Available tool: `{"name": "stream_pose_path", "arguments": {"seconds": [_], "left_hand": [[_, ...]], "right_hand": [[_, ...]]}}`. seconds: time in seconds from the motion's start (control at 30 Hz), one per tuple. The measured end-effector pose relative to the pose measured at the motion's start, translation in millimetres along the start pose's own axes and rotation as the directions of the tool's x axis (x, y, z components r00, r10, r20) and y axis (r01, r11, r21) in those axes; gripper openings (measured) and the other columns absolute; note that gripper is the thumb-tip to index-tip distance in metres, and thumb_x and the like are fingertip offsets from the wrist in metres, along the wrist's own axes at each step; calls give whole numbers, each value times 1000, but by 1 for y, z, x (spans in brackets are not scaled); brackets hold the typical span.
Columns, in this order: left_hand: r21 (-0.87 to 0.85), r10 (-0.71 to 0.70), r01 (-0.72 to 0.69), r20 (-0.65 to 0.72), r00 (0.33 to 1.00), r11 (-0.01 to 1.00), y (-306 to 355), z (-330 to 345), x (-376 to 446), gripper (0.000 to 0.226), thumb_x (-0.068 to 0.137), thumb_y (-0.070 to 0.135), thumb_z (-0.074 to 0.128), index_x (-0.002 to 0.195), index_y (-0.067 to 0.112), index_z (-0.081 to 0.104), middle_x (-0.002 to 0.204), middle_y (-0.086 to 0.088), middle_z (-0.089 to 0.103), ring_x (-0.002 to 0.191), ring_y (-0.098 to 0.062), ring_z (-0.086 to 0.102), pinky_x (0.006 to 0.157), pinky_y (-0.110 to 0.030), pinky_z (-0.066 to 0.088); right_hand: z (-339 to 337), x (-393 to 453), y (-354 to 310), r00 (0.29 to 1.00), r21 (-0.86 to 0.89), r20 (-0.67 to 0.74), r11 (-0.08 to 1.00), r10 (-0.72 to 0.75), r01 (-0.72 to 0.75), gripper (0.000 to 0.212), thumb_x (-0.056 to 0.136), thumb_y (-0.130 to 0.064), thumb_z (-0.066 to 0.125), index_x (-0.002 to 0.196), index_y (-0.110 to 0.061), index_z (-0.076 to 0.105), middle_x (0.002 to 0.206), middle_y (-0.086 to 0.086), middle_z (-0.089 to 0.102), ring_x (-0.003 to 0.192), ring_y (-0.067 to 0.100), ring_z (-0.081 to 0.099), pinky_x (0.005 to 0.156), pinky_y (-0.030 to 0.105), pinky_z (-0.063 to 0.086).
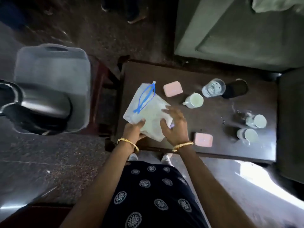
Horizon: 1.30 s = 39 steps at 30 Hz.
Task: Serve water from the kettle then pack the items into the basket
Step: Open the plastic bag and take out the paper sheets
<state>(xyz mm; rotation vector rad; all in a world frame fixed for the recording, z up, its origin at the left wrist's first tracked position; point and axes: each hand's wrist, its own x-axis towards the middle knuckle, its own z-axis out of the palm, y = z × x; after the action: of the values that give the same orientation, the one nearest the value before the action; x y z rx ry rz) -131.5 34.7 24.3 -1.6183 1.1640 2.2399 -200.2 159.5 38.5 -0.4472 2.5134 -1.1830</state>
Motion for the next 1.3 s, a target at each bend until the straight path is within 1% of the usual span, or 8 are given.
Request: {"name": "stream_pose_path", "arguments": {"seconds": [0.13,0.23,0.37,0.5,0.83,0.97,1.13,1.3], "left_hand": [[331,-85,47,102,991,942,-47,41,-6,8,91,10,54,96,11,61,114,-18,62,91,-24,61,77,-37,52],[618,24,-121,162,986,777,-73,76,-12,23,91,11,55,111,1,62,116,-20,64,102,-27,61,83,-29,44],[818,114,-218,186,976,532,-96,110,-17,29,91,19,55,111,-1,61,112,-20,67,103,-34,62,81,-28,42],[878,214,-298,231,949,375,-108,133,-22,27,89,12,56,113,0,61,113,-23,67,106,-39,61,86,-34,47],[881,282,-445,391,876,160,-120,161,-15,30,77,-10,45,101,-3,61,96,-30,64,88,-48,57,69,-43,46],[855,212,-506,476,853,116,-126,165,-16,38,79,-7,51,113,5,60,110,-19,64,100,-39,59,75,-33,44],[684,87,-317,350,933,657,-79,159,-17,69,77,4,60,139,23,35,139,-4,43,113,-13,49,83,-28,44],[656,18,-418,525,851,629,-57,218,-34,61,57,72,63,110,43,51,117,19,57,105,8,57,88,-20,42]], "right_hand": [[-42,-8,61,928,217,102,903,358,-371,49,82,-5,66,128,-6,49,130,10,56,113,19,55,99,28,41],[-71,-3,88,796,578,228,580,561,-575,34,88,1,56,118,-10,45,105,12,60,80,12,63,69,27,54],[-113,-1,113,641,817,280,173,715,-550,3,95,-7,46,96,-8,49,73,10,64,47,15,65,46,22,54],[-146,-8,132,604,838,431,-50,670,-543,29,95,-24,41,72,-13,55,72,11,71,55,18,68,52,25,57],[-168,-21,151,678,795,476,55,560,-604,27,90,-34,47,96,-16,67,62,-11,63,64,8,59,69,27,50],[-175,-20,152,708,805,533,-19,463,-593,45,90,-37,34,109,-8,63,103,4,67,76,15,64,72,31,50],[-182,-13,144,772,690,315,425,552,-586,38,95,-35,30,101,-13,61,110,6,64,90,19,59,82,38,44],[-177,-11,118,818,540,336,616,466,-573,44,80,-57,21,87,-37,60,102,0,64,92,16,59,80,35,46]]}}
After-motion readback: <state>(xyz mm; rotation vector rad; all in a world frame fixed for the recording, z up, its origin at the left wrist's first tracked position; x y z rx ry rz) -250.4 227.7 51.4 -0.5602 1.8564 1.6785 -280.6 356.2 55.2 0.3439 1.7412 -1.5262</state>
